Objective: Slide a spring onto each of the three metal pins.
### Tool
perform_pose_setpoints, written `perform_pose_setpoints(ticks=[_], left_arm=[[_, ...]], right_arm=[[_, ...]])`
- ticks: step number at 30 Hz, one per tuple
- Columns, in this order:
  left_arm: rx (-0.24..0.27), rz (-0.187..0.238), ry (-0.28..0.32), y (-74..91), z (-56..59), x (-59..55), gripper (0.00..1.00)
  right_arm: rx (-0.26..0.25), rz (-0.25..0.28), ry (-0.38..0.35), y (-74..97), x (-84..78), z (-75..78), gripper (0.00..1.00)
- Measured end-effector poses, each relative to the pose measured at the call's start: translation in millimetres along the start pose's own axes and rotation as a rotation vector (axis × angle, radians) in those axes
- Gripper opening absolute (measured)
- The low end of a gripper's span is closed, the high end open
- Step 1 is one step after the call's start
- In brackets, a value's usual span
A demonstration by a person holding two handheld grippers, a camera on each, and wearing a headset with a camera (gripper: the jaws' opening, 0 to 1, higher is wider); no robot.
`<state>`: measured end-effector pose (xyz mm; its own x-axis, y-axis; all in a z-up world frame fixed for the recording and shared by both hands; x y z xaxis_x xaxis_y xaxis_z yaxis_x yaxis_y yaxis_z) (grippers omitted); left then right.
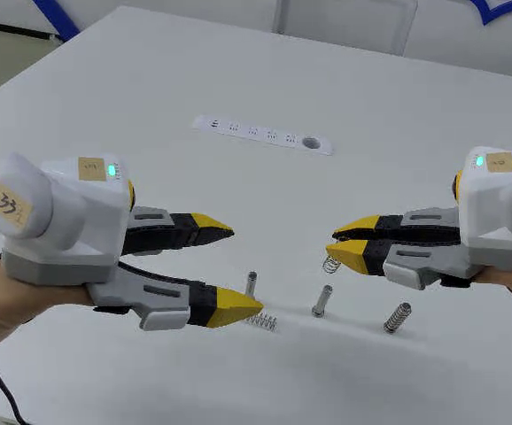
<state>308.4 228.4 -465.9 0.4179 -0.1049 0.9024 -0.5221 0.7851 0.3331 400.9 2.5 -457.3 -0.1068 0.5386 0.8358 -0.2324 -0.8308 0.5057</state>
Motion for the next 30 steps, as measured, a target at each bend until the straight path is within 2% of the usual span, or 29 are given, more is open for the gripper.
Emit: perform_pose_setpoints(ticks=[10, 12, 13, 14, 16, 23, 30], left_arm=[[0.045, -0.005, 0.021, 6.0, -6.7, -4.3, 0.77], [0.039, -0.010, 0.026, 6.4, -6.1, -6.1, 0.78], [0.040, -0.015, 0.027, 6.4, -5.9, -7.2, 0.79], [0.042, -0.018, 0.027, 6.4, -5.9, -8.0, 0.81], [0.049, -0.024, 0.029, 6.4, -6.4, -9.4, 0.84], [0.074, -0.020, 0.045, 5.6, -9.9, -11.5, 0.93], [0.080, -0.032, 0.056, 5.5, -9.8, -15.2, 0.96]], right_arm=[[-0.008, -0.057, -0.052, -12.2, -21.4, 4.6, 0.10], [-0.019, -0.054, -0.068, -13.4, -24.8, 5.7, 0.10], [-0.031, -0.037, -0.116, -14.3, -26.7, 6.2, 0.10], [-0.029, -0.035, -0.121, -14.4, -28.1, 7.0, 0.10], [-0.040, -0.058, -0.109, -15.6, -32.3, 8.5, 0.10], [-0.033, -0.075, -0.125, -20.2, -39.7, 9.7, 0.10], [-0.027, -0.092, -0.141, -26.7, -47.0, 7.9, 0.10]])
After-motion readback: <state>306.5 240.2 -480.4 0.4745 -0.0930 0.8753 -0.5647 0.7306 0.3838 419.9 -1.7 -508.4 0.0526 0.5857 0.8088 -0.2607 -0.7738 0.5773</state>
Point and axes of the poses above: the centre of the closed fingertips' face, and the gripper's own axes: y roughly backward along the fingers, z roughly to its right, x roughly out of its top, the point moved 10 cm from there along y, roughly backward along the fingers, and after that the axes turned 12 degrees about y, right-handed, at the moved point
